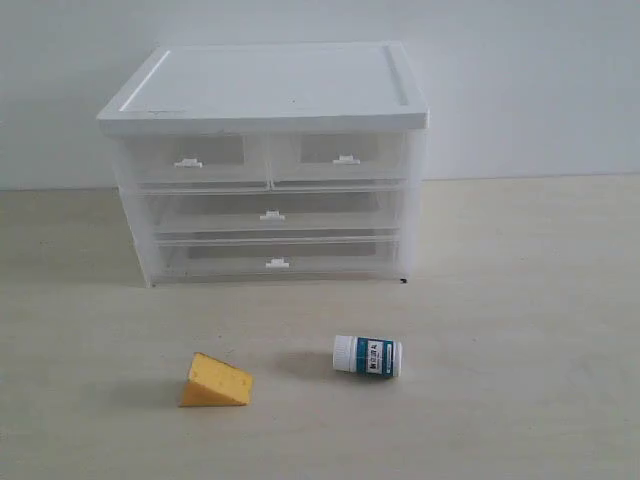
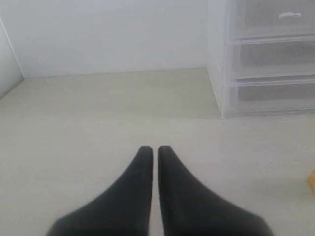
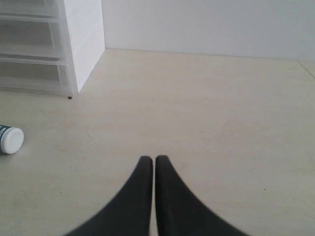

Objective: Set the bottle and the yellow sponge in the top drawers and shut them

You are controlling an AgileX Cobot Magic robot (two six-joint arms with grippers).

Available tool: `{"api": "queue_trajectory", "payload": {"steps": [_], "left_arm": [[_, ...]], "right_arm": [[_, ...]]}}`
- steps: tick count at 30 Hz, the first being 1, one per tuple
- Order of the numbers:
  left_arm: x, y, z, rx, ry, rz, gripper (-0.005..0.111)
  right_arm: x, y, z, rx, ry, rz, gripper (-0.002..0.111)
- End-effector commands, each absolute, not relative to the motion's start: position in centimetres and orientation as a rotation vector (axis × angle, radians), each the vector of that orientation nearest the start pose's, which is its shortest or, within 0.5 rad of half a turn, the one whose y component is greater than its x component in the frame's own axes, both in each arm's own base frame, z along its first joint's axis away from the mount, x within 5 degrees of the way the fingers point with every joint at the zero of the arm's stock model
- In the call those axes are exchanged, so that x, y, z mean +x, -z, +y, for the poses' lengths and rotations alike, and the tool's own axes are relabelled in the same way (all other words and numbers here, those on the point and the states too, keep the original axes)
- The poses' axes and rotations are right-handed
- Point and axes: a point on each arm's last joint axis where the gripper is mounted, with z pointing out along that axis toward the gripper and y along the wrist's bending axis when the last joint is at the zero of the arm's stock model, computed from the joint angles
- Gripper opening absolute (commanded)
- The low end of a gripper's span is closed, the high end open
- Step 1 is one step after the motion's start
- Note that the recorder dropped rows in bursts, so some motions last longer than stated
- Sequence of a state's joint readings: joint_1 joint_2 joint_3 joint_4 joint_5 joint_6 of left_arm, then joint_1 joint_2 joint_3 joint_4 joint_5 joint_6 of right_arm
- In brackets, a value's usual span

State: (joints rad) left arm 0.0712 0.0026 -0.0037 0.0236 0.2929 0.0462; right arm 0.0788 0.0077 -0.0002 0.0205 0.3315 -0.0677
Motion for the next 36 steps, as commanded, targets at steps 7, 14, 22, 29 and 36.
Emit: {"api": "queue_trajectory", "payload": {"steps": [7, 14, 22, 29, 36], "left_arm": [[5.6, -19.8, 0.6, 0.15, -0.269, 1.654, 0.004], [5.6, -20.8, 0.2, -0.307, 0.237, 1.519, 0.004], [5.0, -23.7, 1.3, -0.508, 0.43, 1.117, 0.004], [3.7, -27.6, 1.0, -0.405, 0.431, 0.965, 0.004], [4.2, -33.9, 0.0, -0.29, 0.495, 0.945, 0.004]], "right_arm": [[5.4, -18.4, 0.4, -0.115, -0.017, 1.806, 0.0], [5.4, -18.4, 0.4, -0.115, -0.017, 1.806, 0.0], [5.4, -18.4, 0.4, -0.115, -0.017, 1.806, 0.0], [5.4, -18.4, 0.4, -0.115, -0.017, 1.806, 0.0], [5.4, -18.4, 0.4, -0.115, -0.017, 1.806, 0.0]]}}
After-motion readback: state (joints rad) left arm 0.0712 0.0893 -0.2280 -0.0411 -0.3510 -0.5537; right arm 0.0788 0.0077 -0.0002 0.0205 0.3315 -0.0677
